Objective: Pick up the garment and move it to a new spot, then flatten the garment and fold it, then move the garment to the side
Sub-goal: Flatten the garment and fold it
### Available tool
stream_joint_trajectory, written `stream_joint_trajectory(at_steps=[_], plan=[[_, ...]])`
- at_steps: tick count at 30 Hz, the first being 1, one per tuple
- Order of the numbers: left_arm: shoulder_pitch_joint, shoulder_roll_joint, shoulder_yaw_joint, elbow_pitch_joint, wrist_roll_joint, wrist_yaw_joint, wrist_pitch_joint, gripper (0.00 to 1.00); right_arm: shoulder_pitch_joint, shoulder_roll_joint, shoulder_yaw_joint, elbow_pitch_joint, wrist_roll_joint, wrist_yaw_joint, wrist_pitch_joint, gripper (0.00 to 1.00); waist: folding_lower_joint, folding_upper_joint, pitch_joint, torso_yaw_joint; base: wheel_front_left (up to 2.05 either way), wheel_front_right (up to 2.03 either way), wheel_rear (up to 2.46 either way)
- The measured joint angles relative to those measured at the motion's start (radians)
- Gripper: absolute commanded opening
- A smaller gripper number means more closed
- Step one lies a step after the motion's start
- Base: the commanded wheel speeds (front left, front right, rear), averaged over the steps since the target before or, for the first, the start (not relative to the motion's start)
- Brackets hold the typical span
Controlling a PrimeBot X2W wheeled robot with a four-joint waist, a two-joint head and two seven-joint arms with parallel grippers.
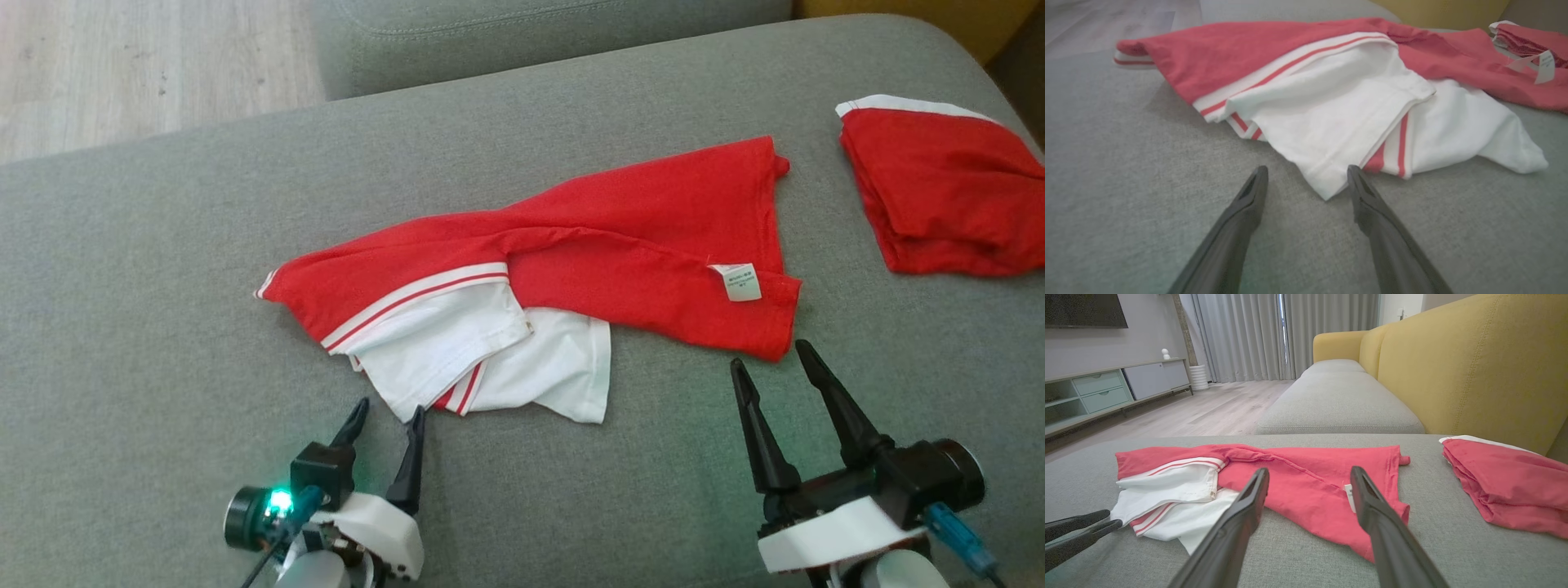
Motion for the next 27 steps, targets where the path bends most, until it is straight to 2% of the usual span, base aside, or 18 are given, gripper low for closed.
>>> stream_joint_trajectory(at_steps=[3,4,6,7,10,11,12,13,17,20,27], plan=[[-0.004,-0.001,-0.003,0.035,-0.015,-0.008,0.000,1.00,0.000,-0.001,0.001,0.000,0.000,0.000,0.000,1.00,0.0000,0.0000,0.001,-0.004,0.00,0.00,0.00],[-0.006,-0.001,-0.005,0.044,-0.021,-0.012,0.000,0.91,0.000,-0.001,0.001,0.000,0.000,0.000,0.000,1.00,0.0000,0.0000,0.000,-0.004,0.00,0.00,0.00],[-0.013,-0.002,-0.011,0.054,-0.040,-0.020,0.000,0.54,0.000,-0.003,0.001,0.000,0.000,0.000,0.000,1.00,0.0000,0.0000,-0.002,-0.005,0.00,0.00,0.00],[-0.016,-0.002,-0.015,0.057,-0.051,-0.028,0.000,0.45,0.000,-0.004,0.001,0.000,0.000,0.000,0.000,1.00,0.0000,0.0000,-0.002,-0.004,0.00,0.00,0.00],[-0.019,-0.002,-0.041,0.061,-0.076,-0.035,0.000,0.28,0.000,-0.005,0.001,0.000,0.000,0.000,0.000,1.00,0.0000,0.0000,-0.003,-0.003,0.00,0.00,0.00],[-0.020,-0.002,-0.049,0.065,-0.083,-0.037,0.000,0.17,0.000,-0.005,0.001,0.000,0.000,0.000,0.000,1.00,0.0000,0.0000,-0.002,-0.003,0.00,0.00,0.00],[-0.023,-0.002,-0.060,0.068,-0.091,-0.044,0.000,0.12,0.000,-0.006,0.001,0.000,0.000,0.000,0.000,1.00,0.0000,0.0000,-0.001,-0.003,0.00,0.00,0.00],[-0.030,-0.002,-0.071,0.072,-0.097,-0.045,0.000,0.00,0.000,-0.006,0.001,0.000,0.000,0.000,0.000,1.00,0.0000,0.0000,0.000,-0.003,0.00,0.00,0.00],[-0.055,-0.002,-0.100,0.088,-0.111,-0.054,0.000,0.00,-0.001,-0.007,0.001,0.000,0.000,0.000,0.000,1.00,0.0000,0.0000,0.003,-0.002,0.00,0.00,0.00],[-0.058,-0.003,-0.093,0.049,-0.106,-0.045,0.000,0.00,-0.001,-0.007,-0.001,0.000,0.000,0.000,0.000,1.00,0.0000,0.0000,0.001,-0.003,0.00,0.00,0.00],[-0.014,0.002,0.017,-0.197,-0.062,-0.008,0.000,0.00,-0.003,-0.001,-0.026,0.028,0.014,0.000,0.000,1.00,0.0000,0.0000,-0.007,0.002,0.00,0.00,0.00]])
